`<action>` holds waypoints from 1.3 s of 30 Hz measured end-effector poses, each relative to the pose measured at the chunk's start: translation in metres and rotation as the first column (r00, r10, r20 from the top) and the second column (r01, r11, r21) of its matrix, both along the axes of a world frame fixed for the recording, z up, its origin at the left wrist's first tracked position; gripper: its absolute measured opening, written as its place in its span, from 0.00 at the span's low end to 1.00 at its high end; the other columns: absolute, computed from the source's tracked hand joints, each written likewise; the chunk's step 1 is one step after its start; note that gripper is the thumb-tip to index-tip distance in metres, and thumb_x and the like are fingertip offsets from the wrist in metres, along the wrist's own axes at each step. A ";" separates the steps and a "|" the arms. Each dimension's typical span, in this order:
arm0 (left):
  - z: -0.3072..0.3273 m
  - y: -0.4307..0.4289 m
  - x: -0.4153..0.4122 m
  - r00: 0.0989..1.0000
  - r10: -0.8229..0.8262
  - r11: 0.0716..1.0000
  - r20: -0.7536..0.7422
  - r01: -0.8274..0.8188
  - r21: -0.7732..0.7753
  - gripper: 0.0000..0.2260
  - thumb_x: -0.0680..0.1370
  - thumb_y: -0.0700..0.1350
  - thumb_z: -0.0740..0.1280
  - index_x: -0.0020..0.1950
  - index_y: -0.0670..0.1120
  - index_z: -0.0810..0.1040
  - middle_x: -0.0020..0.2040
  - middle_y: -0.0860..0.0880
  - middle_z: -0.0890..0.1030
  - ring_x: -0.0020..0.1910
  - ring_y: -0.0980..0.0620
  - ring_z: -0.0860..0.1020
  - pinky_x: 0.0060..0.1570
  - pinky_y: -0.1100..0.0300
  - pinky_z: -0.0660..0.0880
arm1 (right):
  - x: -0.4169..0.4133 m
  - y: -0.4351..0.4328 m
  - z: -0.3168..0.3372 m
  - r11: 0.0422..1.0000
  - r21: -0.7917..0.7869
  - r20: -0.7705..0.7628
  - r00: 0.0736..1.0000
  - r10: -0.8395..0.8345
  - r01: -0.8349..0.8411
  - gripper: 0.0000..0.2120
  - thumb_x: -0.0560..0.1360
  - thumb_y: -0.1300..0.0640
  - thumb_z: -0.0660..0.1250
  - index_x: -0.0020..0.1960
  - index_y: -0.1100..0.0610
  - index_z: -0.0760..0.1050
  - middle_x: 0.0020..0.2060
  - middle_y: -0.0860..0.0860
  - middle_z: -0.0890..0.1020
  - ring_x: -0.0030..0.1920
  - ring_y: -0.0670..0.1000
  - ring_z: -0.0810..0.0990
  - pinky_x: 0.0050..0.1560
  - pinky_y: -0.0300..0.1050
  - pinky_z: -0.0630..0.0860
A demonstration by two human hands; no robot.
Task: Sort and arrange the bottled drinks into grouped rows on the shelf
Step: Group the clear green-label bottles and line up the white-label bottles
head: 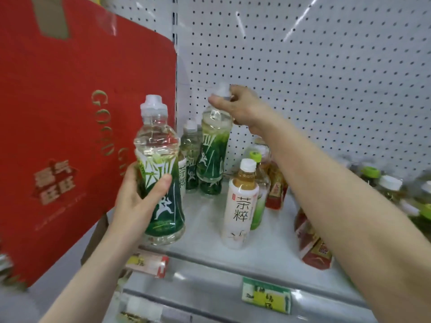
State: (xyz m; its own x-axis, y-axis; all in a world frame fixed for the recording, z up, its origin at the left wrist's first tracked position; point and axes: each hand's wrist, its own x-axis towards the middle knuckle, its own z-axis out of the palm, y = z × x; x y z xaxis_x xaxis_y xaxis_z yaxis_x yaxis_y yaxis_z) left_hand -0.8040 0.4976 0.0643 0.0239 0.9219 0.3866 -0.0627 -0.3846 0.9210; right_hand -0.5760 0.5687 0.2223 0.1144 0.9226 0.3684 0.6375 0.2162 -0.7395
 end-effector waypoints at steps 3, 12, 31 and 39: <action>-0.009 0.006 -0.003 1.000 0.007 1.000 -0.005 -0.007 -0.019 0.30 0.65 0.68 0.71 0.65 0.68 0.70 0.65 0.60 0.77 0.66 0.54 0.75 0.66 0.42 0.71 | -0.002 0.012 -0.023 0.992 -0.123 0.149 0.989 -0.014 0.032 0.39 0.74 0.42 0.72 0.77 0.60 0.62 0.61 0.54 0.76 0.52 0.51 0.79 0.53 0.47 0.80; -0.017 0.018 0.008 0.997 0.000 1.000 -0.082 -0.002 -0.022 0.26 0.71 0.64 0.71 0.66 0.69 0.65 0.54 0.80 0.71 0.52 0.84 0.68 0.56 0.66 0.68 | -0.015 0.021 -0.047 0.960 -0.275 0.406 0.911 0.076 0.043 0.26 0.76 0.53 0.72 0.70 0.61 0.69 0.59 0.56 0.79 0.51 0.56 0.83 0.54 0.51 0.81; -0.005 0.049 0.041 0.974 0.040 0.984 -0.225 0.001 0.177 0.32 0.70 0.69 0.64 0.71 0.58 0.68 0.70 0.53 0.71 0.68 0.56 0.72 0.68 0.48 0.70 | -0.016 -0.036 -0.006 0.963 -0.067 0.166 0.949 0.268 -0.260 0.18 0.74 0.43 0.71 0.48 0.59 0.80 0.46 0.57 0.86 0.47 0.58 0.85 0.52 0.58 0.82; -0.038 0.114 0.048 0.908 0.179 0.972 -0.378 -0.224 -0.078 0.38 0.70 0.49 0.78 0.74 0.43 0.62 0.67 0.43 0.76 0.64 0.42 0.76 0.61 0.46 0.74 | 0.001 -0.027 -0.020 0.982 -0.164 0.337 0.930 0.145 -0.094 0.26 0.71 0.43 0.75 0.60 0.59 0.76 0.50 0.53 0.81 0.46 0.57 0.85 0.50 0.56 0.82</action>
